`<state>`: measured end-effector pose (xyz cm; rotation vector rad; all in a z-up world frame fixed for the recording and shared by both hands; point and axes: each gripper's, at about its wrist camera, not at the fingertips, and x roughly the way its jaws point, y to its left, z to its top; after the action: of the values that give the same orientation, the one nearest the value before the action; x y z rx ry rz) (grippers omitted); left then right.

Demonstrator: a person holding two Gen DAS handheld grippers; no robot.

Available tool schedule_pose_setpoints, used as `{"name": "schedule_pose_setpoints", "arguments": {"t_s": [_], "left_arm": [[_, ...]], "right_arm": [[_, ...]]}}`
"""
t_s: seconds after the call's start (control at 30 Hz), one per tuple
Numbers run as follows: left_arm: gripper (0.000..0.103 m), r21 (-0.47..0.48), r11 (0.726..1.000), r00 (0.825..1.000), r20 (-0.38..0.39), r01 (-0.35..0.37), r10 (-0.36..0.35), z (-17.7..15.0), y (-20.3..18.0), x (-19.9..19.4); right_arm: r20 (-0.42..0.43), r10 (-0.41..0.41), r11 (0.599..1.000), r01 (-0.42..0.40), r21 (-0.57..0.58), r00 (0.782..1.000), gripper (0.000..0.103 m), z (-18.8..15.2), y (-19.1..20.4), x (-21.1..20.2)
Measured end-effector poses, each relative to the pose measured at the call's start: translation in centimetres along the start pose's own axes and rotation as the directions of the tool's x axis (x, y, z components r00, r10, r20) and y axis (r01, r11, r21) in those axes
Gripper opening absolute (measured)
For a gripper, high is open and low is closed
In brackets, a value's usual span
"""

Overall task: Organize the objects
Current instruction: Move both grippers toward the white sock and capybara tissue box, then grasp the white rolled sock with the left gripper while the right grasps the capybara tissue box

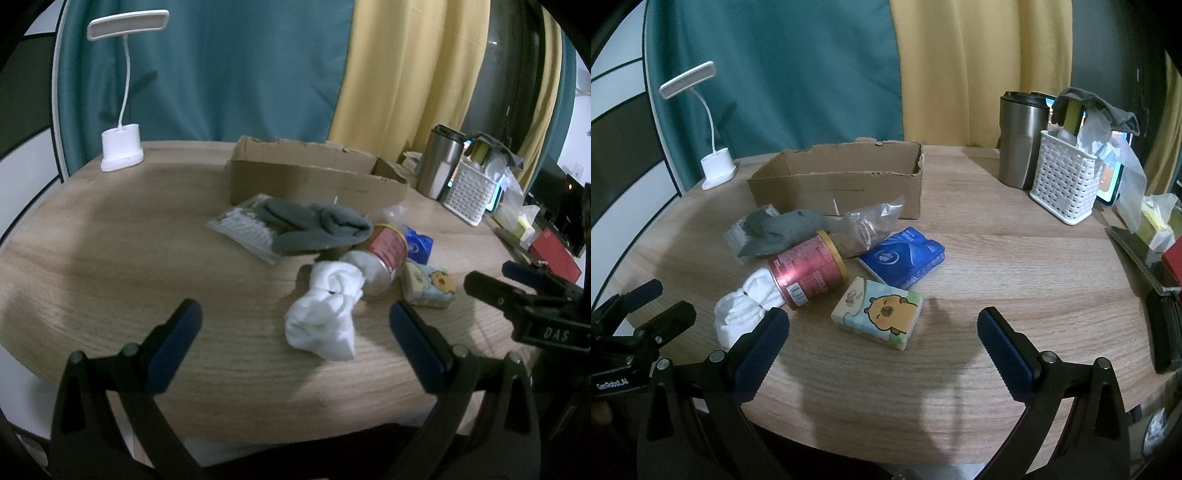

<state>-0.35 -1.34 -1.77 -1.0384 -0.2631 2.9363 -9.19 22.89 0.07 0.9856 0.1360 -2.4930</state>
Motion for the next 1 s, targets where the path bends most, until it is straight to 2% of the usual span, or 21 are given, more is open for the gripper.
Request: {"name": "schedule_pose_setpoints", "arguments": {"t_s": [1.0], "left_arm": [[0.102, 0.013, 1.0, 0.997, -0.073, -0.008, 0.009, 0.2, 0.0, 4.9]], "right_arm": [[-0.069, -0.001, 1.0, 0.002, 0.01, 0.998, 0.103, 0.2, -0.6, 4.7]]}}
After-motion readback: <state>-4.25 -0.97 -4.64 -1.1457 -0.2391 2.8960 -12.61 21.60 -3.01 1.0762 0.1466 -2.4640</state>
